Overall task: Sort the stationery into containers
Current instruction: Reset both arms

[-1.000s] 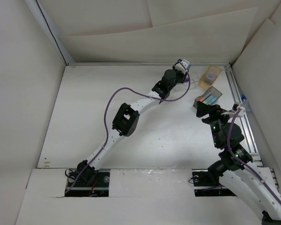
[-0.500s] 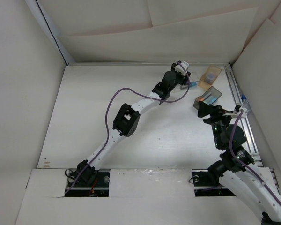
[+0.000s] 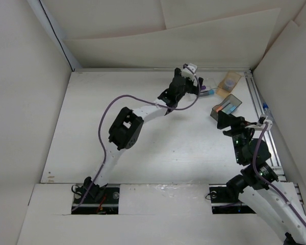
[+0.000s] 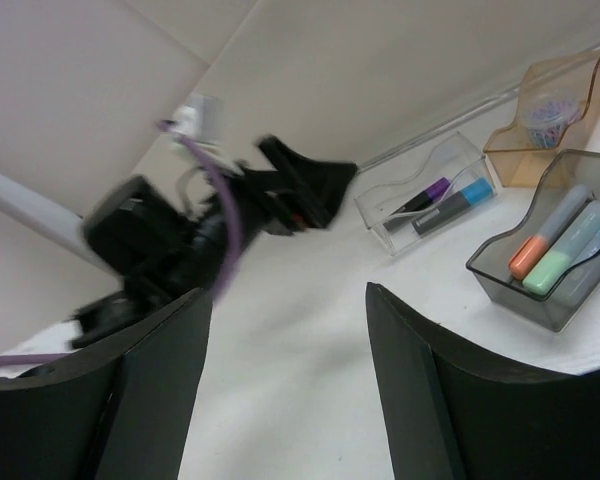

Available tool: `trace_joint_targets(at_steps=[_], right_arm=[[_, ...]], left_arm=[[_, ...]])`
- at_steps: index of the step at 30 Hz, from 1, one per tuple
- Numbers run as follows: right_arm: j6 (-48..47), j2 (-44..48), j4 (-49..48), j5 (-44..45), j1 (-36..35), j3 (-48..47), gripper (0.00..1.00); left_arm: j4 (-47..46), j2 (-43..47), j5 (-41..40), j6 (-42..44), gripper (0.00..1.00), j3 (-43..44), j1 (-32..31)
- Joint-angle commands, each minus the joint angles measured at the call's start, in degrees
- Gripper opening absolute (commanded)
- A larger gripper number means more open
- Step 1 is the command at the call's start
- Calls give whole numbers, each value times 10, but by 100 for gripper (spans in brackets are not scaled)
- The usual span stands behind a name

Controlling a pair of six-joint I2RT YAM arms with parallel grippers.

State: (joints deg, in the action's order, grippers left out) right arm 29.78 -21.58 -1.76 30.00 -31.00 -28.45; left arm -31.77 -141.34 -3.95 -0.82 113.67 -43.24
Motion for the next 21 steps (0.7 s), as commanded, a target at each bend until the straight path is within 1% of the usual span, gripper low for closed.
trace_joint_targets(at_steps=[1,2,3,4,5,6,8,9,10,11,12,15,16,18,19,21], right_arm=[[-8,8,-26,9,4,1,69],[-8,14,-26,9,4,6,70],[-8,14,-26,9,4,6,83],[-8,4,-26,15,4,6,100],[-8,-4,-26,15,4,0,100],[-8,-23,-26,15,4,0,100],[-8,-47,-26,9,4,-13,100],[-8,-71,-26,9,4,-13,100],[-8,-82,-26,1,4,-20,100],[-8,-93,-26,-17,4,-21,100],[-8,-103,-26,-26,4,-27,100],[-14,-124,-32,-48,4,-32,100],[-14,-131,-33,-56,4,-32,100],[-14,-131,-47,-63,4,-26,100],[-20,-131,-54,-63,4,-21,100],[-20,-131,-59,-68,-1,-21,100]], left_arm=[[-91,174,-31,-54,100,-55,2],[-91,221,-31,-74,100,-98,2],[-81,242,-40,-86,100,-117,2],[-70,264,-59,-101,100,-135,2],[-58,304,-69,-117,100,-173,2],[-32,323,-69,-148,100,-193,2],[4,373,-77,-180,100,-227,2],[35,389,-77,-193,100,-267,2],[42,405,-77,-211,100,-290,2],[42,421,-77,-212,100,-316,-6],[50,456,-70,-221,100,-364,-6],[66,505,-63,-252,100,-437,-6],[72,542,-63,-252,100,-481,-6],[93,579,-69,-252,100,-521,-6],[103,617,-70,-252,100,-558,-6],[127,655,-77,-252,100,-592,-6]])
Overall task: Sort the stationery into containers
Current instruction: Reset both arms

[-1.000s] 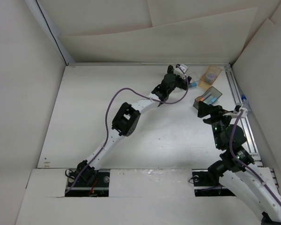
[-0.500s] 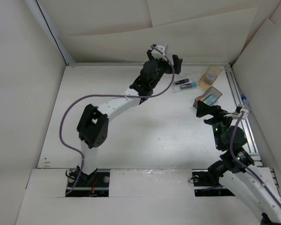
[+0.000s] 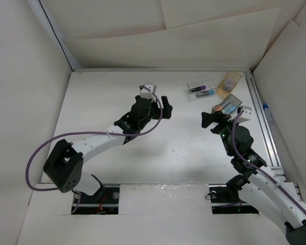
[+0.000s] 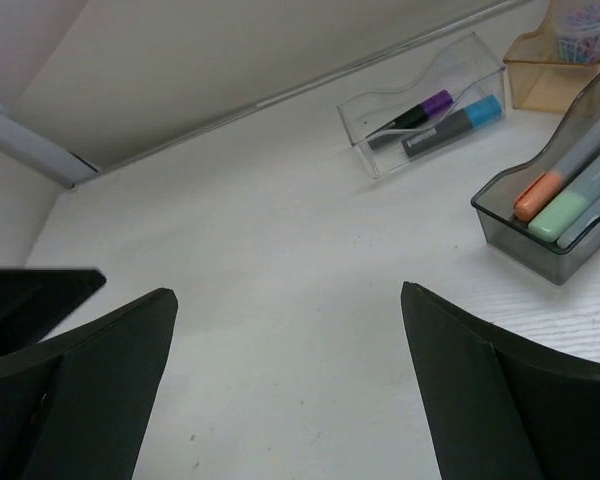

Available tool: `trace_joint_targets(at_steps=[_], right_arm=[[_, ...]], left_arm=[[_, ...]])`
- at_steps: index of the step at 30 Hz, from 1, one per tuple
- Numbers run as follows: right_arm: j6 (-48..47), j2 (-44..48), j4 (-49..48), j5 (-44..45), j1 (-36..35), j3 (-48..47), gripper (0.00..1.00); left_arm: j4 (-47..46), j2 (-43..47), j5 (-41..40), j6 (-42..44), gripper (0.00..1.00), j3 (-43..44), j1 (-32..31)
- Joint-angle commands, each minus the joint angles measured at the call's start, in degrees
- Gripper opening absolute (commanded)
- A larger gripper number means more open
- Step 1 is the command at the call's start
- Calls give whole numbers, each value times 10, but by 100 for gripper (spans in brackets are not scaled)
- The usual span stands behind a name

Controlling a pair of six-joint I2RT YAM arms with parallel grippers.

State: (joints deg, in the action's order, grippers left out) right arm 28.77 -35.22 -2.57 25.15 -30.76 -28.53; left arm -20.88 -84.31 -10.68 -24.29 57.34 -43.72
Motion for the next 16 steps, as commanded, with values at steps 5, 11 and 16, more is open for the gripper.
trace_joint_targets(at_steps=[5,11,16], right_arm=[[-15,-2,-57,-26,-3,-14,100],[-26,-12,-67,-33,-3,-14,100],[-26,-24,-67,-27,-9,-14,100]], left_arm=[[42,209,-10,-17,100,-123,-1],[65,292,-3,-22,100,-173,-1],[87,331,2,-22,100,-179,-1]])
